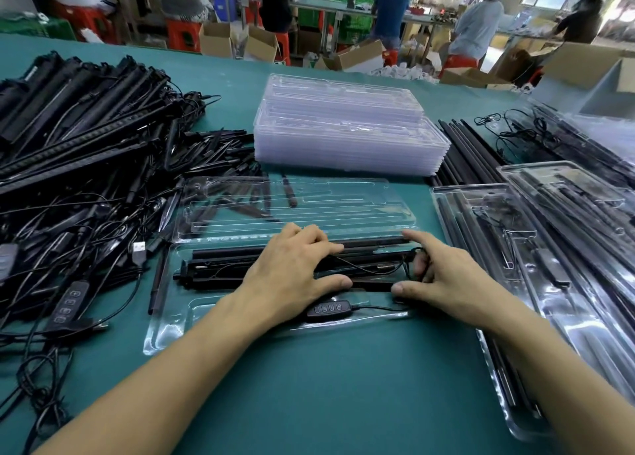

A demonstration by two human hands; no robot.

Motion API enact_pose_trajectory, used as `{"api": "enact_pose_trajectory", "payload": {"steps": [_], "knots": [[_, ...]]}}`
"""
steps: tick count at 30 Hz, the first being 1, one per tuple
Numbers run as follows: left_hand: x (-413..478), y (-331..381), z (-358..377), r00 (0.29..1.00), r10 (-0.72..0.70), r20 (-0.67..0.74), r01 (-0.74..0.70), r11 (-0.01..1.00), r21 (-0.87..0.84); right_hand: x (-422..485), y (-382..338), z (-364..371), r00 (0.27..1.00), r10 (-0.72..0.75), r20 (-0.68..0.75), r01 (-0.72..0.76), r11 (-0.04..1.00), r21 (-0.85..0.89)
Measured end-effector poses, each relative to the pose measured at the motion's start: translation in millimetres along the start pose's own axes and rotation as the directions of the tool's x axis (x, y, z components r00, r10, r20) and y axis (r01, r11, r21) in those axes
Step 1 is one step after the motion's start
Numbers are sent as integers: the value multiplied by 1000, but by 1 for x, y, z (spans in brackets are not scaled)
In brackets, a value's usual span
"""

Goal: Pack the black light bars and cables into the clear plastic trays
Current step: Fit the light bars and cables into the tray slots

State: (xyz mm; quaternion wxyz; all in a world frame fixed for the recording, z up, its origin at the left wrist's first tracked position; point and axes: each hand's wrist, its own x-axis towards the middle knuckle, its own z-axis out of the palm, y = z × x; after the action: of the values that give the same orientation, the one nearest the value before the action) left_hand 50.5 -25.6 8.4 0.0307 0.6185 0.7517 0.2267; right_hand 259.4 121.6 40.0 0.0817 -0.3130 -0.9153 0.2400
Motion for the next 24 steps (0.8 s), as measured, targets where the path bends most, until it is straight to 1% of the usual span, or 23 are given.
{"api": "enact_pose_trajectory", "payload": {"steps": [2,4,7,9,12,15,18,19,21,24], "knots": [[0,-1,-1,1000,-8,4,8,1000,-17,-6,0,-5,1000,4,-13,-5,999,-41],[2,0,-1,1000,-20,6,20,1000,-15,-13,-1,-7,1000,-1,13,2,996,-86],[3,0,-1,1000,-28,1,27,999,45,-25,1,-3,998,15,61,2,961,-276],[4,1,0,1000,-27,7,27,995,93,-33,-2,0,997,62,52,-41,940,-339],[3,0,0,1000,-25,17,24,999,39,-39,-12,6,989,120,83,-88,944,-317],[1,-1,1,1000,-19,14,19,1000,4,-38,-14,4,990,99,96,-67,952,-300],[1,-1,2,999,-23,23,22,999,30,-34,-11,-4,994,50,97,-19,953,-302],[1,-1,2,999,-24,22,23,998,59,-32,-10,-6,997,22,79,3,951,-309],[0,1,1,1000,-22,20,20,994,108,-26,-8,-7,1000,-19,-5,17,960,-278],[-1,2,1,1000,-2,30,-1,994,106,-18,-8,-2,998,12,-61,-28,960,-279]]}}
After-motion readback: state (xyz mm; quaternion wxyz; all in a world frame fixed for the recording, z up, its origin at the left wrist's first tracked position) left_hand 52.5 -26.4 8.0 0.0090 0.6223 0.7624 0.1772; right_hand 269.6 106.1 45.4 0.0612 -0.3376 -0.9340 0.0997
